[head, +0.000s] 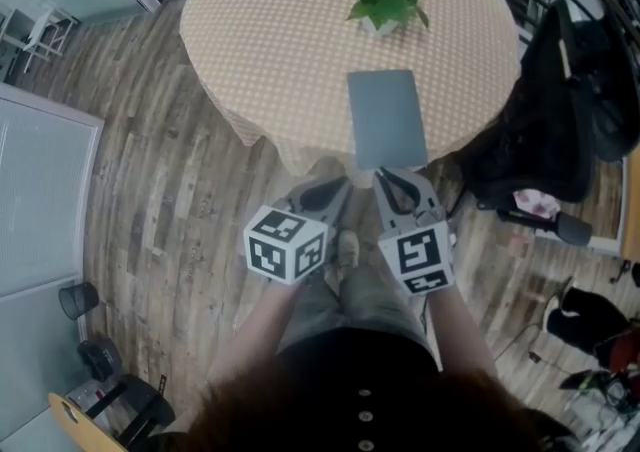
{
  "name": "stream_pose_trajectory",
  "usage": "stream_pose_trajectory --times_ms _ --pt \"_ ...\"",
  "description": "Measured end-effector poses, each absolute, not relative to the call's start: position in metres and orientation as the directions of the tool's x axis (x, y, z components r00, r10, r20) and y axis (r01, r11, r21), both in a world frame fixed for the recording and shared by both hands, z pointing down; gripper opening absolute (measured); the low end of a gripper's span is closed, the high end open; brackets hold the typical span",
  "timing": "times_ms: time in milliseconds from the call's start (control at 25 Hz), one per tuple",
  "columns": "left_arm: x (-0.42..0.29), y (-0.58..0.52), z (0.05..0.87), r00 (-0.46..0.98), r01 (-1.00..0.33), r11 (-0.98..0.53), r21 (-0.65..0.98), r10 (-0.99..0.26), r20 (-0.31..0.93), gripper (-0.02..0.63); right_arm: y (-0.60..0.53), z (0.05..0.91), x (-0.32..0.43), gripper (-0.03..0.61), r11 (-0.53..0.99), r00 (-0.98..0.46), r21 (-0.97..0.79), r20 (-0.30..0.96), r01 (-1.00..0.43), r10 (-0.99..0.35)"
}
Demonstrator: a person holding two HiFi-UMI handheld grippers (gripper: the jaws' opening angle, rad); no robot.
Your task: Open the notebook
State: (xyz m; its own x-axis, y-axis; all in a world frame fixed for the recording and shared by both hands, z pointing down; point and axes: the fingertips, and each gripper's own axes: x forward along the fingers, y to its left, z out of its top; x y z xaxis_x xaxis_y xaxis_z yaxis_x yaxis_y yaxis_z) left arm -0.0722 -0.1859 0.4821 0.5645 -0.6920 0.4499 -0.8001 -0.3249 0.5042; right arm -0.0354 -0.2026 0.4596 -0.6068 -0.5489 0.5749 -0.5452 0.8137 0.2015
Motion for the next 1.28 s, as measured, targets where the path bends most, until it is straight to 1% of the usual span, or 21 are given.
stream_pose_trajectory --times_ms 360,520,640,800,880,1080,1280 --pt "-0.074 -0.186 0.512 0.571 -0.790 -0.291 0.540 -0.672 0.472 0.008 -0.211 0.496 -0.039 0.014 0.811 -0.555 0.253 0.620 -0.528 -0.555" --pt "-0.074 -0.188 0.524 0.581 -0.779 -0.290 0.555 -0.665 0.468 0.008 -0.215 0.514 -0.040 0.015 0.823 -0.540 0.280 0.644 -0.495 -0.543" --pt "-0.073 -0.190 0.532 0.589 -0.774 -0.293 0.562 -0.657 0.470 0.008 -0.216 0.524 -0.043 0.032 0.838 -0.536 0.301 0.659 -0.455 -0.528" --pt "-0.071 -0.192 0.540 0.594 -0.768 -0.286 0.573 -0.650 0.473 0.008 -0.214 0.540 -0.046 0.088 0.853 -0.510 0.349 0.689 -0.388 -0.515" --pt "-0.071 -0.194 0.542 0.597 -0.767 -0.287 0.574 -0.648 0.473 0.008 -0.216 0.545 -0.047 0.099 0.849 -0.493 0.378 0.694 -0.369 -0.524" --pt "-0.074 -0.196 0.550 0.594 -0.767 -0.276 0.580 -0.648 0.477 0.008 -0.219 0.559 -0.050 0.109 0.843 -0.458 0.443 0.708 -0.307 -0.538" --pt "-0.073 -0.194 0.558 0.596 -0.763 -0.266 0.589 -0.643 0.482 0.008 -0.225 0.569 -0.048 0.110 0.828 -0.428 0.481 0.709 -0.289 -0.561"
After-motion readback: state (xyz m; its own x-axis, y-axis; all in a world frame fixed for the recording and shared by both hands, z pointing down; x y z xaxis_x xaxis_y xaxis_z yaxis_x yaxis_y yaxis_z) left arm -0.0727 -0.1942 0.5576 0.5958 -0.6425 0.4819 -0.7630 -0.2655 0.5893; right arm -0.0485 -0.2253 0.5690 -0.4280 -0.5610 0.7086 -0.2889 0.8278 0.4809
